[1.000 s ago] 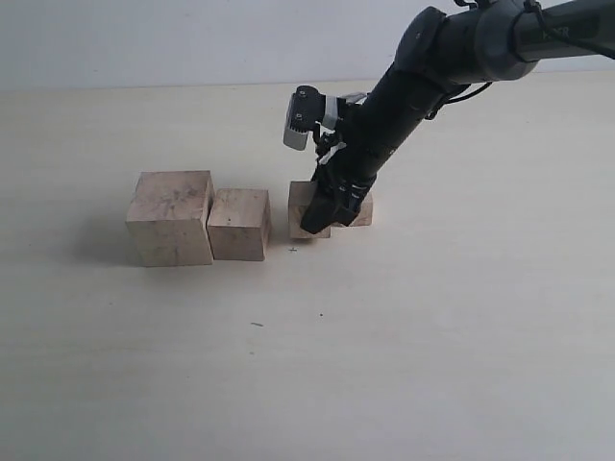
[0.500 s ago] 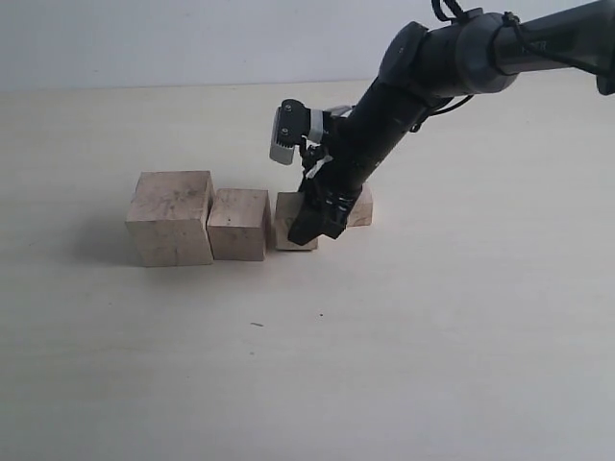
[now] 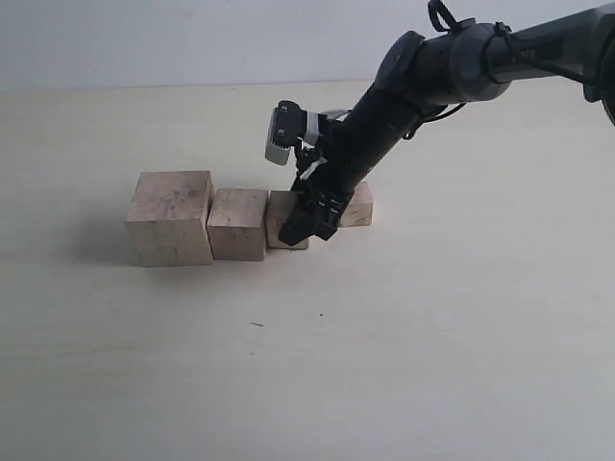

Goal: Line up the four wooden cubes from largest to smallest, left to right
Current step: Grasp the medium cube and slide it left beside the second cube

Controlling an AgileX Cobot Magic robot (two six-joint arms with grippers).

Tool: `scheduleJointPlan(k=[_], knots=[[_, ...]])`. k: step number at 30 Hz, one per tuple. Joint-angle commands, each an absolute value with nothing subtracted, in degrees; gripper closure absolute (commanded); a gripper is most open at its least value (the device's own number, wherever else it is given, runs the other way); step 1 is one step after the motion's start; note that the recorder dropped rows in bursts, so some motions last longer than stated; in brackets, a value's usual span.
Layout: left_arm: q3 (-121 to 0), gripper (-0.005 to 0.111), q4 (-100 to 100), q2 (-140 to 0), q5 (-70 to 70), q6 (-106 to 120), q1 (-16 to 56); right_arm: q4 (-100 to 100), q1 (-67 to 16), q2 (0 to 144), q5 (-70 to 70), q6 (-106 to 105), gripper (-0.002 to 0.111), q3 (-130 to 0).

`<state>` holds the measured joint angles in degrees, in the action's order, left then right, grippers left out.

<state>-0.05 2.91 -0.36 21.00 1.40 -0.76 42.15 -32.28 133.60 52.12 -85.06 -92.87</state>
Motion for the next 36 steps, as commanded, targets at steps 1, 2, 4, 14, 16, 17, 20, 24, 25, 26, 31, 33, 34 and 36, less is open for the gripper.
scheduleJointPlan(k=[1,2,4,14,16,17,20,24,25,26,31,33,34,36], knots=[[0.0,0.107,3.3,0.0,20.2,1.4,-0.4,40.5,-33.6,136.1,53.5,-88.9,0.108,-92.3],[0.0,0.107,3.3,0.0,20.2,1.4,-0.4,40.3,-34.0,136.1,53.4,-89.0,0.108,-92.3],[0.0,0.107,3.3,0.0,20.2,1.4,-0.4,40.6,-34.0,136.1,53.1,-89.0,0.108,-92.3],[0.0,0.107,3.3,0.0,20.2,1.4,-0.4,41.9,-34.0,136.1,53.4,-90.4,0.108,-92.3],[0.0,0.107,3.3,0.0,20.2,1.4,-0.4,41.9,-34.0,136.1,53.4,-90.4,0.108,-92.3],[0.0,0.107,3.3,0.0,20.2,1.4,-0.4,41.9,-34.0,136.1,53.4,-90.4,0.108,-92.3],[0.0,0.107,3.3,0.0,20.2,1.4,-0.4,41.9,-34.0,136.1,53.0,-90.4,0.108,-92.3],[0.0,0.107,3.3,0.0,20.2,1.4,-0.4,41.9,-34.0,136.1,52.2,-89.3,0.108,-92.3],[0.0,0.107,3.3,0.0,20.2,1.4,-0.4,41.9,-34.0,136.1,52.3,-89.3,0.108,-92.3],[0.0,0.107,3.3,0.0,20.2,1.4,-0.4,41.9,-34.0,136.1,52.6,-89.3,0.106,-92.3],[0.0,0.107,3.3,0.0,20.2,1.4,-0.4,41.9,-34.0,136.1,53.1,-89.3,0.090,-92.3],[0.0,0.107,3.3,0.0,20.2,1.4,-0.4,41.9,-34.0,136.1,53.1,-89.3,0.085,-92.3],[0.0,0.107,3.3,0.0,20.2,1.4,-0.4,41.9,-34.0,136.1,53.1,-89.3,0.084,-92.3],[0.0,0.107,3.3,0.0,20.2,1.4,-0.4,41.9,-34.0,136.1,53.1,-89.3,0.081,-92.3]])
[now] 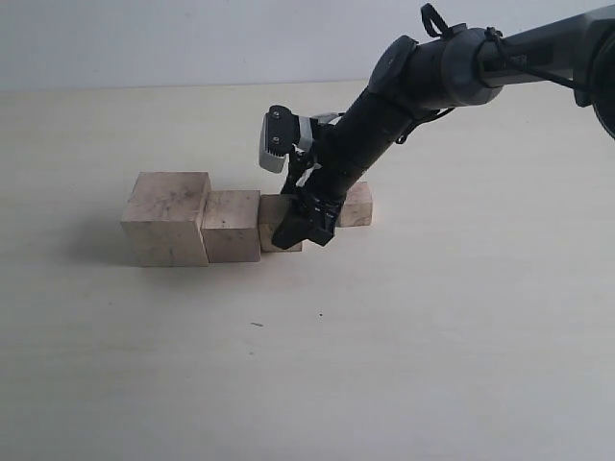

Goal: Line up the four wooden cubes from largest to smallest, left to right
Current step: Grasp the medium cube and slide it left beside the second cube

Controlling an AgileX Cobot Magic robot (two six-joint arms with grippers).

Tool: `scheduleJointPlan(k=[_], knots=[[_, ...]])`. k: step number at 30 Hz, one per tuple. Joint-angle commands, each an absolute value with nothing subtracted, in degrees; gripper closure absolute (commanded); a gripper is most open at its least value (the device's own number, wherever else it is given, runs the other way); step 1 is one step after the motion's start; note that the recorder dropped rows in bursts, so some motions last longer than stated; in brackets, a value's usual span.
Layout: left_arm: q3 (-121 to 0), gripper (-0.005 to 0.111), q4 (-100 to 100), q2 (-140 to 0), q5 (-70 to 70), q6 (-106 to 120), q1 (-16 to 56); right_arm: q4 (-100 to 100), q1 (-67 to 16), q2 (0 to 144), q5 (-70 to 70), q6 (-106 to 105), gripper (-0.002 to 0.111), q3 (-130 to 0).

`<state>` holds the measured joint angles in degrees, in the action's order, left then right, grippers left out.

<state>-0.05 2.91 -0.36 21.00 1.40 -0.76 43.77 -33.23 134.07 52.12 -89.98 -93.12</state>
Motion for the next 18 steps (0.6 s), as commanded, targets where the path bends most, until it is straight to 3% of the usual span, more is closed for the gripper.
scheduleJointPlan(k=[1,7,13,18], knots=[[0.0,0.107,3.3,0.0,20.2,1.4,-0.4,41.9,-34.0,136.1,53.1,-89.3,0.080,-92.3],[0.0,0.107,3.3,0.0,20.2,1.4,-0.4,41.9,-34.0,136.1,53.3,-89.3,0.068,-92.3],[0.0,0.107,3.3,0.0,20.2,1.4,-0.4,43.3,-34.0,136.1,53.5,-89.3,0.037,-92.3],[0.0,0.107,3.3,0.0,20.2,1.4,-0.4,44.4,-34.0,135.9,53.2,-89.3,0.026,-92.3]])
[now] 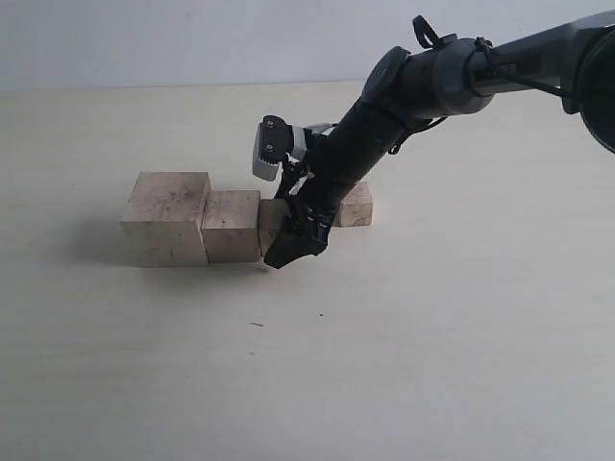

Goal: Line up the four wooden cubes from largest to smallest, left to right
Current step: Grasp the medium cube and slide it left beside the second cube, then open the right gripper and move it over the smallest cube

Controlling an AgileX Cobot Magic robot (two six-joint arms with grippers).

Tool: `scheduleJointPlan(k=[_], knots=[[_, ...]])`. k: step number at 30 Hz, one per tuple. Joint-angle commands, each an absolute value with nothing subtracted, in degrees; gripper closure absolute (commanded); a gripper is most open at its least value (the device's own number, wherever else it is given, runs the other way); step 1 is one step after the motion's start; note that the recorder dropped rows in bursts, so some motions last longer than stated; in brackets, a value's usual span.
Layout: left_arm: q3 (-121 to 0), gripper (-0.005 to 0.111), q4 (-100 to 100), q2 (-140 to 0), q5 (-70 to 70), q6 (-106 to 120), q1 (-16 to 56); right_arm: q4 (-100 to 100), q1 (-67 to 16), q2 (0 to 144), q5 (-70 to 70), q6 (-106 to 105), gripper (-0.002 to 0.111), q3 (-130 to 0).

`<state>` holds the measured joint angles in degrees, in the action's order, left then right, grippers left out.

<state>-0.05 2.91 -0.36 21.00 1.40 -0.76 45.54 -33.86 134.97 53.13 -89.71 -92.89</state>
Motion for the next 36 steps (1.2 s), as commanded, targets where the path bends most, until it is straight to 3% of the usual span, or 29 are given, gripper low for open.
scheduleJointPlan(k=[1,20,28,36], knots=[[0.0,0.107,3.3,0.0,20.2,1.4,-0.4,44.4,-34.0,135.7,53.2,-89.3,0.026,-92.3],[0.0,0.107,3.3,0.0,20.2,1.4,-0.4,36.5,-33.9,124.8,50.6,-80.5,0.028,-92.3],[0.0,0.107,3.3,0.0,20.2,1.4,-0.4,14.4,-33.4,120.9,47.4,-61.3,0.051,-92.3],[0.0,0.107,3.3,0.0,20.2,1.4,-0.4,18.7,-27.6,120.9,48.3,-60.3,0.052,-92.3]])
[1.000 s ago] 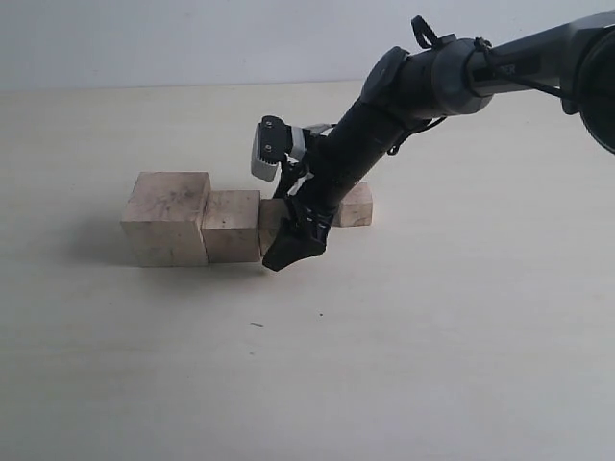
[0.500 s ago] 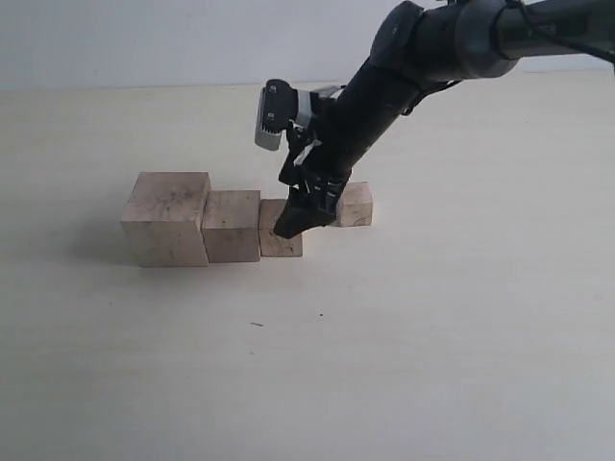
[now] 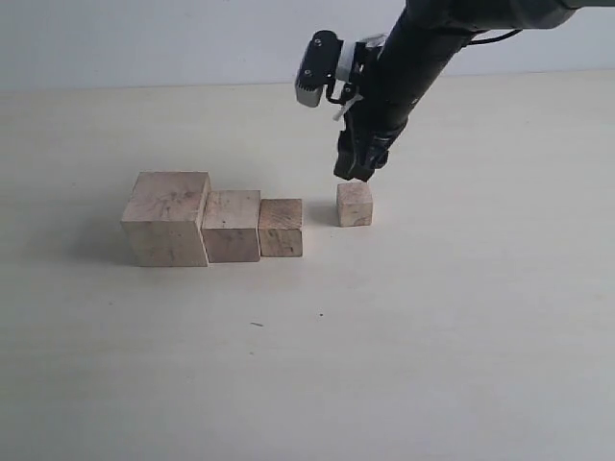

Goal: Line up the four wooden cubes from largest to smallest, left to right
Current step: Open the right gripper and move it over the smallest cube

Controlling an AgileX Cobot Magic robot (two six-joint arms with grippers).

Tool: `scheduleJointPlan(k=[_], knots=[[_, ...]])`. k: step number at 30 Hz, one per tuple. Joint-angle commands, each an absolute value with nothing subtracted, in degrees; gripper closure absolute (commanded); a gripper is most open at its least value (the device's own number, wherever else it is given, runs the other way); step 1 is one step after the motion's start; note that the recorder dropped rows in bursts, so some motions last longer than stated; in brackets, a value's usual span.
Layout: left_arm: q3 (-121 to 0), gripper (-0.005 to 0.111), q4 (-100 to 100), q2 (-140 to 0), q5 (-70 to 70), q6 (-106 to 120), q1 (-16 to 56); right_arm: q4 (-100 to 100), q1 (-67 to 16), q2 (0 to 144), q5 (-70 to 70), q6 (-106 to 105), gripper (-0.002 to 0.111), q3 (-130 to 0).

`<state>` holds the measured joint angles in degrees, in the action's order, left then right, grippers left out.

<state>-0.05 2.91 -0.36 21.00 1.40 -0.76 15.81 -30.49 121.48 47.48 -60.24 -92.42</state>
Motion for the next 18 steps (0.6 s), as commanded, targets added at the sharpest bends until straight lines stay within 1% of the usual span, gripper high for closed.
scheduleJointPlan(k=[1,7,12,18], knots=[[0.0,0.107,3.3,0.0,20.2,1.4,-0.4,20.9,-26.8,120.9,49.1,-61.3,0.052,-92.3],[0.0,0.107,3.3,0.0,20.2,1.4,-0.4,30.1,-23.1,120.9,54.0,-73.8,0.052,-92.3],[0.0,0.107,3.3,0.0,20.2,1.4,-0.4,31.4,-22.5,121.1,58.5,-81.5,0.052,-92.3],[0.0,0.107,3.3,0.0,20.2,1.4,-0.4,35.6,-22.5,124.1,59.3,-85.4,0.052,-92.3]])
